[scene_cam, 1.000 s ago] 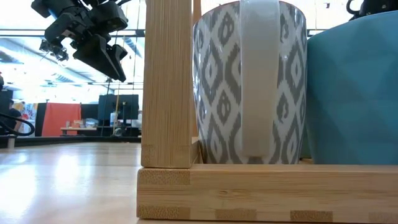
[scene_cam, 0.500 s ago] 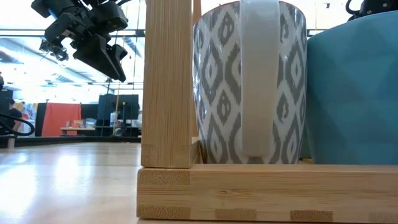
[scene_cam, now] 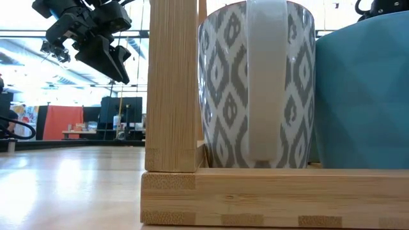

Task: Place coffee mugs
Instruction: Put the yellow mug on the shelf

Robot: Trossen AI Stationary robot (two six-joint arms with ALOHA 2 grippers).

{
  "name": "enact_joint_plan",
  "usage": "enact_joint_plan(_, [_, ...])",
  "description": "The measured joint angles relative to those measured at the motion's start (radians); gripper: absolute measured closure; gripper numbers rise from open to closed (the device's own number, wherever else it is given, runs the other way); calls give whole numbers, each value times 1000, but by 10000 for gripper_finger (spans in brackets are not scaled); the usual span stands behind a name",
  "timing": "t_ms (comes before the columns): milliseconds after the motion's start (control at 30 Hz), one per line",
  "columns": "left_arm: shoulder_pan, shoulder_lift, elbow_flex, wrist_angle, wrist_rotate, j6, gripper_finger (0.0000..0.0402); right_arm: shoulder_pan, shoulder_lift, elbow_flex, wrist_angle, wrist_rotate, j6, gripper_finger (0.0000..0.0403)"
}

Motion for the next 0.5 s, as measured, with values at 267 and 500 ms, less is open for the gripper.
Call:
enact_joint_plan(267, [0,0,0,0,0,0,271,0,0,0,5,12,-60,385])
enact_joint_plan(500, [0,0,0,0,0,0,271,3,-23,1,22,68,-143,385])
